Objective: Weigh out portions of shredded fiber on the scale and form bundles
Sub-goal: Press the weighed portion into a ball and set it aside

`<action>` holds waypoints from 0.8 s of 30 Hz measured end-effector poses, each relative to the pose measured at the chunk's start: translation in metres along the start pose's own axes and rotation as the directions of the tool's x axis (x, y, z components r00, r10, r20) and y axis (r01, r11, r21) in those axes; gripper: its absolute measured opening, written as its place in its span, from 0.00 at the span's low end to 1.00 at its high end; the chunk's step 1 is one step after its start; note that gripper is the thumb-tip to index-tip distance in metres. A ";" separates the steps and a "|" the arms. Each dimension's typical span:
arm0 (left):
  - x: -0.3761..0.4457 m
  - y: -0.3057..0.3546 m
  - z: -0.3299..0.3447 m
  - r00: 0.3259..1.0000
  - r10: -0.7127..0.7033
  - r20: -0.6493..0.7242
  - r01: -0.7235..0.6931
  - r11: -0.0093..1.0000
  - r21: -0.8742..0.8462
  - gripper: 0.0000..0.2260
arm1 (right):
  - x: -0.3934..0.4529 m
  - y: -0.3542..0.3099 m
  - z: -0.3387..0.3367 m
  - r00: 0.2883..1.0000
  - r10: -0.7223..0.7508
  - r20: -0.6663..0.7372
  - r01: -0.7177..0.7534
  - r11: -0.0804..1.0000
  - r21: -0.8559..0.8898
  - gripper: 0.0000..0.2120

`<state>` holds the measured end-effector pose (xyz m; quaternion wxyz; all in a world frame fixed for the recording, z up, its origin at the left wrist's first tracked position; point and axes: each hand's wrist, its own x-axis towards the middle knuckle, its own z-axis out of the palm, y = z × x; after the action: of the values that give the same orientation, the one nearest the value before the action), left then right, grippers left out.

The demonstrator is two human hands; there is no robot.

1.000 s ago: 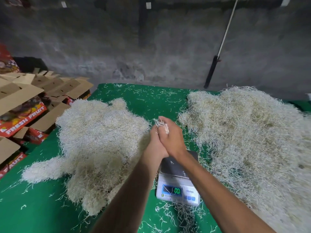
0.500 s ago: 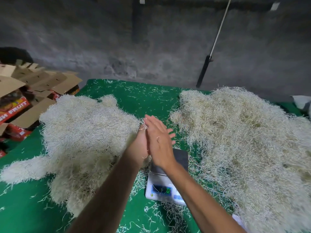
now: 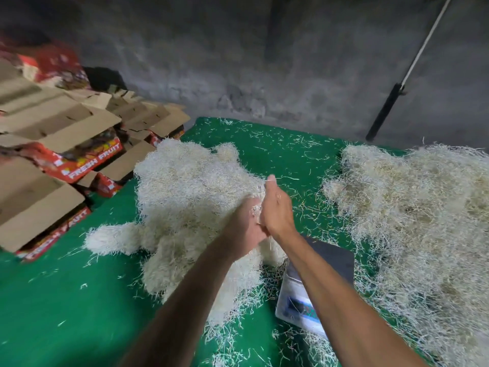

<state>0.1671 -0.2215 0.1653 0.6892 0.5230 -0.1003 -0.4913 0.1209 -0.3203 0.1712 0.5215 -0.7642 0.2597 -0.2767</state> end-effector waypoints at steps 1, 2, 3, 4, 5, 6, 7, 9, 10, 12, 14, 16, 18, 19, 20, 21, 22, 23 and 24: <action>0.002 0.008 -0.017 0.977 0.108 -0.185 -0.092 0.991 0.093 0.24 | 0.001 -0.002 0.003 0.994 0.019 0.111 -0.021 1.000 0.010 0.30; 0.007 0.018 -0.032 0.932 0.178 -0.316 -0.156 0.983 0.095 0.31 | 0.003 -0.001 0.004 0.982 0.025 0.190 -0.023 1.000 -0.008 0.35; 0.013 0.029 -0.045 0.893 0.205 -0.400 -0.179 0.979 0.101 0.37 | 0.005 0.002 0.005 0.975 0.031 0.218 -0.030 1.000 -0.008 0.38; 0.016 0.040 -0.055 0.869 0.259 -0.422 -0.234 0.966 0.112 0.41 | 0.005 0.002 0.005 0.973 0.042 0.226 -0.048 0.999 0.021 0.38; 0.019 0.050 -0.062 0.861 0.289 -0.418 -0.247 0.957 0.152 0.46 | 0.004 0.004 0.004 0.974 0.056 0.222 -0.069 0.996 0.052 0.37; 0.019 0.061 -0.060 0.851 0.239 -0.467 -0.219 0.971 0.098 0.49 | 0.002 0.007 0.003 0.972 0.063 0.225 -0.080 0.995 0.068 0.36; 0.020 0.066 -0.058 0.868 0.227 -0.442 -0.206 0.974 0.096 0.49 | -0.001 0.011 0.003 0.971 0.074 0.229 -0.094 0.992 0.081 0.33; 0.016 0.066 -0.041 0.962 0.099 -0.254 -0.104 0.995 -0.006 0.40 | -0.008 0.019 0.001 0.968 0.091 0.232 -0.117 0.988 0.100 0.23; 0.018 0.060 -0.033 0.976 0.058 -0.210 -0.069 0.996 -0.048 0.41 | -0.010 0.023 -0.001 0.970 0.095 0.225 -0.119 0.989 0.092 0.20; 0.027 0.041 -0.017 0.984 -0.014 -0.176 -0.009 0.992 -0.128 0.41 | -0.016 0.034 -0.012 0.977 0.108 0.184 -0.118 0.992 0.044 0.19; 0.039 0.016 0.003 0.983 -0.035 -0.179 0.019 0.995 -0.095 0.37 | -0.021 0.048 -0.031 0.982 0.121 0.142 -0.127 0.991 0.031 0.19; 0.051 -0.006 0.026 0.991 -0.066 -0.120 0.057 0.995 -0.078 0.35 | -0.027 0.063 -0.057 0.985 0.147 0.092 -0.149 0.989 0.022 0.20; 0.066 -0.027 0.049 0.994 -0.105 -0.037 0.104 0.994 -0.042 0.37 | -0.033 0.082 -0.088 0.986 0.166 0.026 -0.166 0.986 0.012 0.17; 0.075 -0.038 0.061 0.993 -0.122 0.008 0.122 0.992 -0.030 0.38 | -0.036 0.091 -0.104 0.984 0.177 -0.004 -0.177 0.984 -0.002 0.16; 0.082 -0.048 0.074 0.989 -0.138 0.044 0.139 0.990 -0.011 0.39 | -0.040 0.100 -0.119 0.982 0.185 -0.024 -0.186 0.982 -0.019 0.17; 0.091 -0.059 0.089 0.985 -0.158 0.070 0.158 0.987 0.001 0.39 | -0.043 0.111 -0.136 0.981 0.189 -0.041 -0.191 0.981 -0.038 0.20; 0.099 -0.069 0.104 0.981 -0.177 0.084 0.177 0.984 0.013 0.39 | -0.046 0.123 -0.151 0.978 0.199 -0.060 -0.202 0.977 -0.061 0.24; 0.107 -0.079 0.119 0.976 -0.199 0.094 0.196 0.980 0.031 0.39 | -0.048 0.135 -0.167 0.972 0.220 -0.083 -0.227 0.970 -0.083 0.26; 0.114 -0.089 0.135 0.971 -0.220 0.098 0.217 0.975 0.043 0.38 | -0.049 0.149 -0.183 0.966 0.234 -0.106 -0.244 0.965 -0.096 0.26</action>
<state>0.0849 -0.3926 0.1082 0.6166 0.5158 -0.0851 -0.5886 -0.0573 -0.4539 0.0793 0.4960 -0.7407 0.3889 -0.2325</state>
